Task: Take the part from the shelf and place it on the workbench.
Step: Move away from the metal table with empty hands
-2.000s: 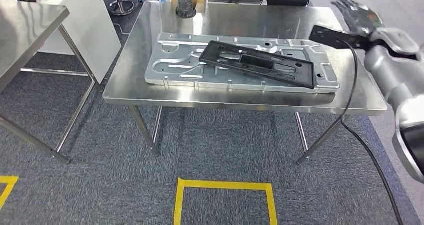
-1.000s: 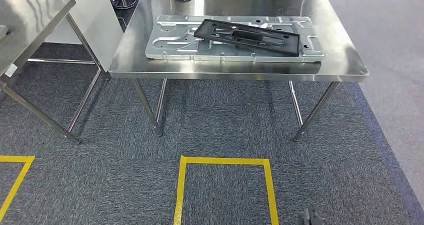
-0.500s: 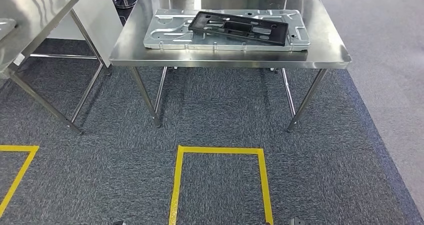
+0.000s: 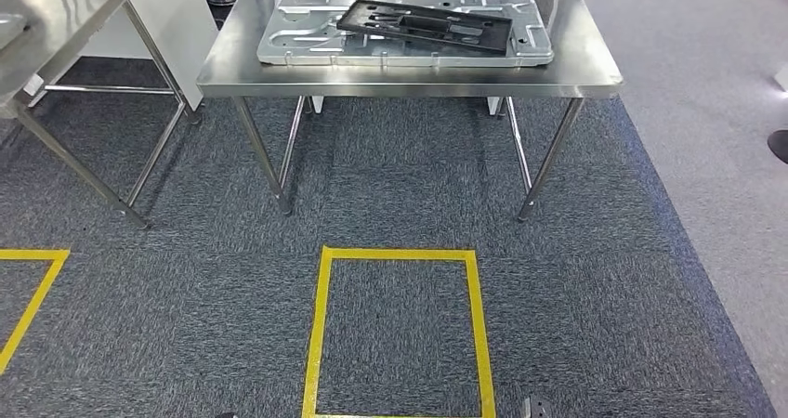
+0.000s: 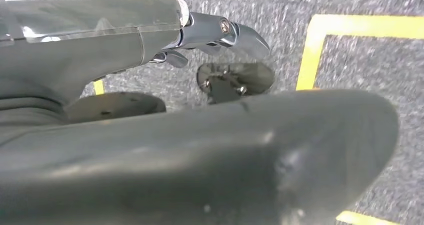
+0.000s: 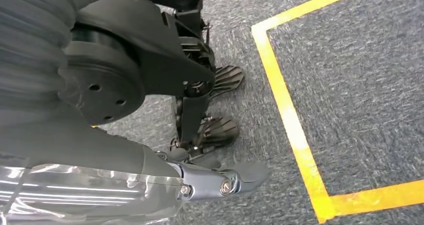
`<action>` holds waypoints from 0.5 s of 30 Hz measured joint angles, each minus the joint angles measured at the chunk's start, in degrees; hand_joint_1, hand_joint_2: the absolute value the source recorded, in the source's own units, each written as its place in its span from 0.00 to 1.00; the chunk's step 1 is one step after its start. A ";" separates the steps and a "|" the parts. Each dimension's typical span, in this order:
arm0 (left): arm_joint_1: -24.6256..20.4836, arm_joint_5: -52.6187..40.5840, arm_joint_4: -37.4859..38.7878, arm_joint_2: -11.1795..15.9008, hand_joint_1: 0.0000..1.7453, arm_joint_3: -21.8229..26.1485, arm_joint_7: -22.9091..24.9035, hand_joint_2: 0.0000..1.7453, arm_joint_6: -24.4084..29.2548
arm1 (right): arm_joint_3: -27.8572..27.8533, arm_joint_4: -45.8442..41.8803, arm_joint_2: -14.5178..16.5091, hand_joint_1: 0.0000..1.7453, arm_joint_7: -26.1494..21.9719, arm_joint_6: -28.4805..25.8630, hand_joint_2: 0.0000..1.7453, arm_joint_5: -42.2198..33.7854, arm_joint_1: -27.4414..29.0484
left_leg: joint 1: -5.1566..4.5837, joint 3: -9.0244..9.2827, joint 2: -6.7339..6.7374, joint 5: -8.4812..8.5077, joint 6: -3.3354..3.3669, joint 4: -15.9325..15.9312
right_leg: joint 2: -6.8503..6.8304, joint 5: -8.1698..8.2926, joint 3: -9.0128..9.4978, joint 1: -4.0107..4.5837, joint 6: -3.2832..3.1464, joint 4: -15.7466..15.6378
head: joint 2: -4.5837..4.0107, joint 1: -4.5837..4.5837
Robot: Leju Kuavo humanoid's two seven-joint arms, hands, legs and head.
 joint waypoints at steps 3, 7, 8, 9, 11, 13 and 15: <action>0.33 0.00 0.00 -0.03 0.00 -0.05 0.09 0.00 0.00 | 0.41 0.08 0.03 0.00 -0.05 0.29 1.00 0.49 -0.14 | 0.50 -2.01 -0.46 -6.27 -0.86 5.08 | -0.24 2.15 -2.24 0.14 -1.30 -0.06 | 0.00 -0.01; 0.37 -0.09 0.01 -0.05 0.00 -0.15 0.25 0.00 0.01 | 0.98 0.09 0.03 0.00 -0.38 0.59 1.00 0.98 -0.20 | 0.64 -2.60 -0.52 -11.55 -0.89 16.21 | -0.25 5.41 -6.40 0.66 -1.54 0.02 | 0.00 -0.01; 0.37 -0.16 0.00 -0.05 0.00 -0.20 0.44 0.00 0.06 | 1.10 0.09 0.03 0.00 -0.44 0.74 1.00 1.07 -0.23 | 0.63 -0.82 -0.53 -9.85 -0.72 15.49 | -0.26 6.26 -7.49 0.71 -1.45 0.05 | 0.00 -0.01; 0.34 -0.25 0.00 -0.04 0.00 -0.26 0.66 0.00 0.14 | 1.20 0.09 0.03 0.00 -0.48 0.92 1.00 1.11 -0.27 | 0.61 1.86 -0.55 -8.19 -0.52 12.87 | -0.23 7.07 -8.45 0.72 -1.33 0.08 | 0.00 -0.01; 0.15 -0.41 0.00 -0.03 0.00 -0.42 0.98 0.00 0.28 | 1.36 0.07 0.08 0.00 -0.53 1.22 1.00 1.12 -0.38 | 0.45 9.29 -0.65 -7.87 0.02 3.51 | -0.13 8.54 -9.72 0.74 -0.89 0.14 | 0.00 -0.01; -0.09 -0.47 0.00 -0.03 0.00 -0.50 1.06 0.00 0.31 | 1.43 0.07 0.16 0.00 -0.58 1.35 1.00 1.12 -0.52 | 0.14 14.04 -0.72 -9.55 0.47 -3.46 | -0.18 9.96 -10.06 0.67 -0.21 -0.08 | 0.00 -0.01; -0.12 -0.52 0.00 -0.05 0.00 -0.53 1.11 0.00 0.31 | 1.44 0.08 0.20 0.00 -0.62 1.38 1.00 1.12 -0.61 | 0.01 14.20 -0.58 -9.22 1.02 -4.96 | -0.27 11.13 -10.11 0.53 0.58 -0.60 | 0.00 -0.01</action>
